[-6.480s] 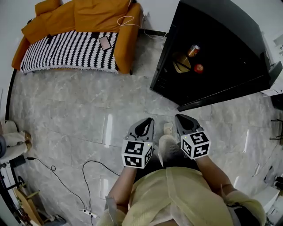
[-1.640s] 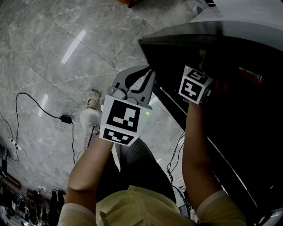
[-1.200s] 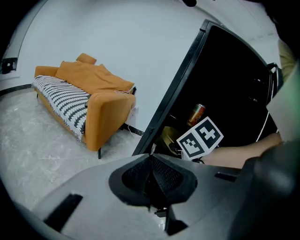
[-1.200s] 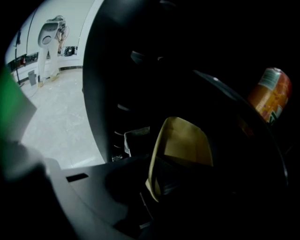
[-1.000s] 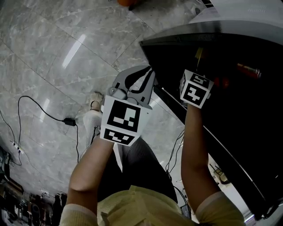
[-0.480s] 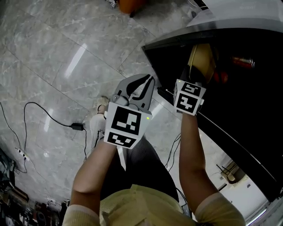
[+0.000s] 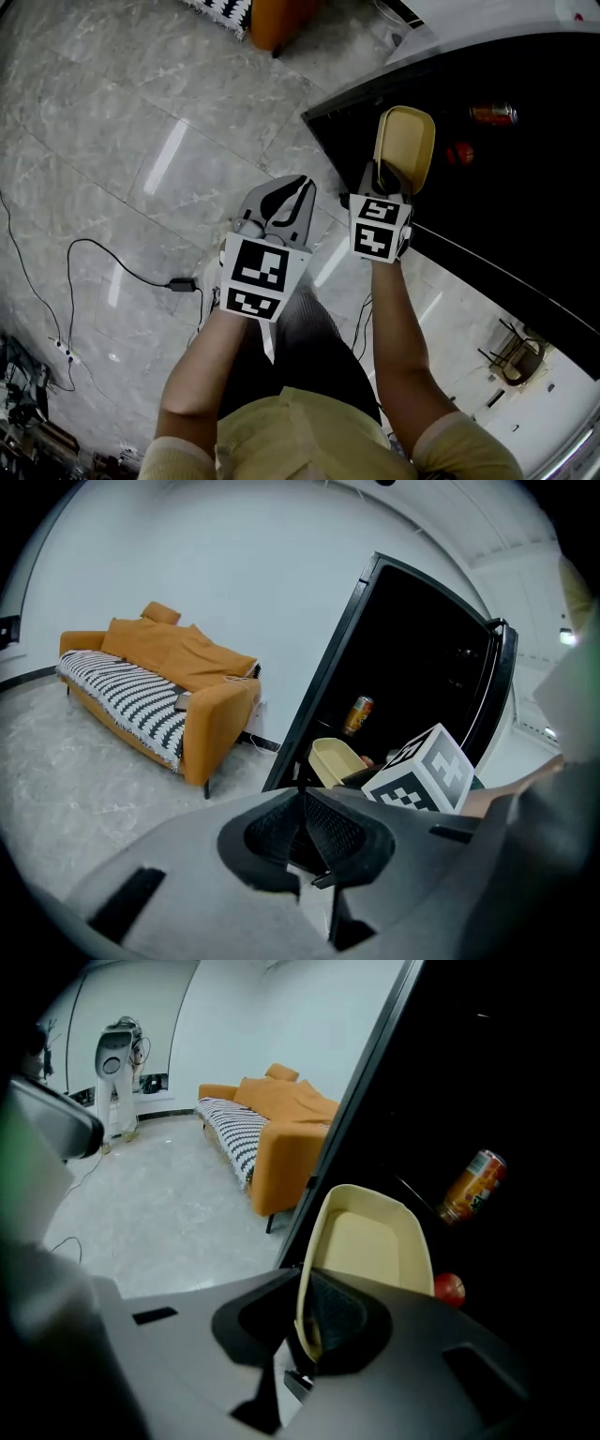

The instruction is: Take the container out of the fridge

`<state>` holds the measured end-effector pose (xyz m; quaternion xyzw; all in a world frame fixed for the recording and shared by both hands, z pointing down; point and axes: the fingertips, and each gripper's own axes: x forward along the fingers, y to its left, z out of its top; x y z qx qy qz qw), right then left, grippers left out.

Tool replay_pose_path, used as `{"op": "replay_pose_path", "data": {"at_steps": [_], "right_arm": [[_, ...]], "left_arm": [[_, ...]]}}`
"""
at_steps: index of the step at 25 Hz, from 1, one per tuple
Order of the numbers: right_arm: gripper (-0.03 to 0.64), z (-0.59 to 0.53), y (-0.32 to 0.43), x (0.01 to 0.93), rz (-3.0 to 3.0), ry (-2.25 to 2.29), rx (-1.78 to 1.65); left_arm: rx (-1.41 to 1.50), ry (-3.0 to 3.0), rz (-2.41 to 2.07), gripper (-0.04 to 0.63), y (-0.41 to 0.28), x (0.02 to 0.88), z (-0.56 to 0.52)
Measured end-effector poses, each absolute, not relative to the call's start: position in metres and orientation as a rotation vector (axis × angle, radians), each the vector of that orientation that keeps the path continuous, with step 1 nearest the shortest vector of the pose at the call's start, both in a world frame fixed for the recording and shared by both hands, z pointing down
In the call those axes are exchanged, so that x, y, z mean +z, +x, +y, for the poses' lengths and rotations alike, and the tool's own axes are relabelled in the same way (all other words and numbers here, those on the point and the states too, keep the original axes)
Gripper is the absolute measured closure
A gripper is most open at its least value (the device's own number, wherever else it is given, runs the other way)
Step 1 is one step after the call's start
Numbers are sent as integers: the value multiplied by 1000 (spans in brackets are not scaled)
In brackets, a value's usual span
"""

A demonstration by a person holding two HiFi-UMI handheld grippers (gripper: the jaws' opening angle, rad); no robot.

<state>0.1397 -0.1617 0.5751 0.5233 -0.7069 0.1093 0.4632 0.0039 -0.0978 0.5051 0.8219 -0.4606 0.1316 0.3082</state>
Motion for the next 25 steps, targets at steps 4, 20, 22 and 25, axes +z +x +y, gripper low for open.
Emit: {"op": "replay_pose_path", "data": {"at_steps": [4, 20, 22, 25], "right_arm": [[569, -144, 131, 559, -1739, 1273, 269], [569, -104, 94, 472, -1880, 1202, 257], [570, -100, 90, 462, -1899, 1190, 262], [571, -95, 89, 445, -1924, 1169, 257]], "left_arm": [[392, 2194, -1202, 555, -5, 497, -84], [463, 2259, -1176, 555, -13, 437, -73], [456, 2264, -1173, 555, -11, 427, -73], [453, 2277, -1172, 555, -7, 412, -72]]}}
